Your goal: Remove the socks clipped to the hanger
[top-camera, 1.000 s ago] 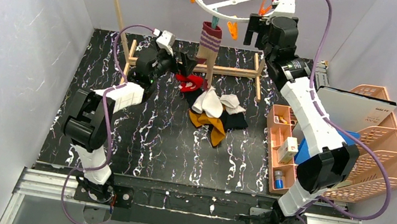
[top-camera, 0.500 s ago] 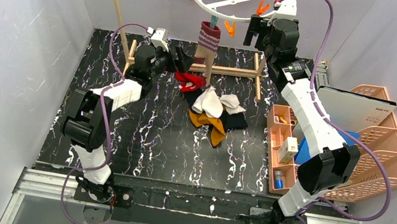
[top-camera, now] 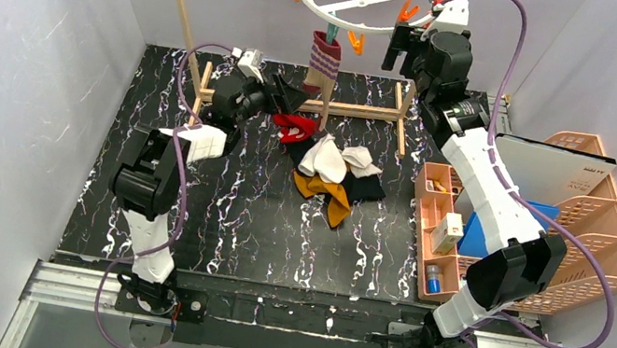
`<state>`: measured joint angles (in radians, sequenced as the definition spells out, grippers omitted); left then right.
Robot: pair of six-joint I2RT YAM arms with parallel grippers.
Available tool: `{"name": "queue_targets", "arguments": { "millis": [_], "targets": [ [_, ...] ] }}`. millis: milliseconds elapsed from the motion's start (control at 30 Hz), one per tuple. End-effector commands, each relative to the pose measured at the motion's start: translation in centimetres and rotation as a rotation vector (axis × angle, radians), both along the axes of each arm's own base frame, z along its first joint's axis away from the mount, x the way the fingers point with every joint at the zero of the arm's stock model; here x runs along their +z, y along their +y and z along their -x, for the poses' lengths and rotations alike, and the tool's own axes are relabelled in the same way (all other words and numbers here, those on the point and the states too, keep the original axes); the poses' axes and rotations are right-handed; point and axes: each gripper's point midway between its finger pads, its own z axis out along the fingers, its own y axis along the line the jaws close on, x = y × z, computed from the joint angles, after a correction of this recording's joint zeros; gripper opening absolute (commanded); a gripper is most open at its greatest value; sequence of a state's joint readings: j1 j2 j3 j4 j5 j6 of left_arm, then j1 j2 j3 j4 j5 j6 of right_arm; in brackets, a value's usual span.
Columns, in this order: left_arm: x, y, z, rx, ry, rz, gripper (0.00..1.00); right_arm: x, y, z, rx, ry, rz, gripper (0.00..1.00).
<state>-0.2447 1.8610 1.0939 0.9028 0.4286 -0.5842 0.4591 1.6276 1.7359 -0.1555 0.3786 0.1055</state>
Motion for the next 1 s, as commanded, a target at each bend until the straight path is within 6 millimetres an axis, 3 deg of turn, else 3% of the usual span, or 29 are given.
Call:
{"name": "queue_targets", "arguments": {
  "millis": [0,467,967],
  "targets": [
    [4.0,-1.5,0.3,-0.123,-0.156,0.069,0.92,2.7,-0.6,0.8,-0.003,-0.073,-0.041,0.98],
    [6.2,-1.7,0.5,-0.145,-0.388,0.042,0.95,1.9,0.3,0.2,0.025,-0.041,-0.039,0.98],
    [5.8,-3.9,-1.9,-0.238,-0.447,0.024,0.81,2.0,0.7,0.2,0.04,-0.034,-0.048,0.98]
  ]
}}
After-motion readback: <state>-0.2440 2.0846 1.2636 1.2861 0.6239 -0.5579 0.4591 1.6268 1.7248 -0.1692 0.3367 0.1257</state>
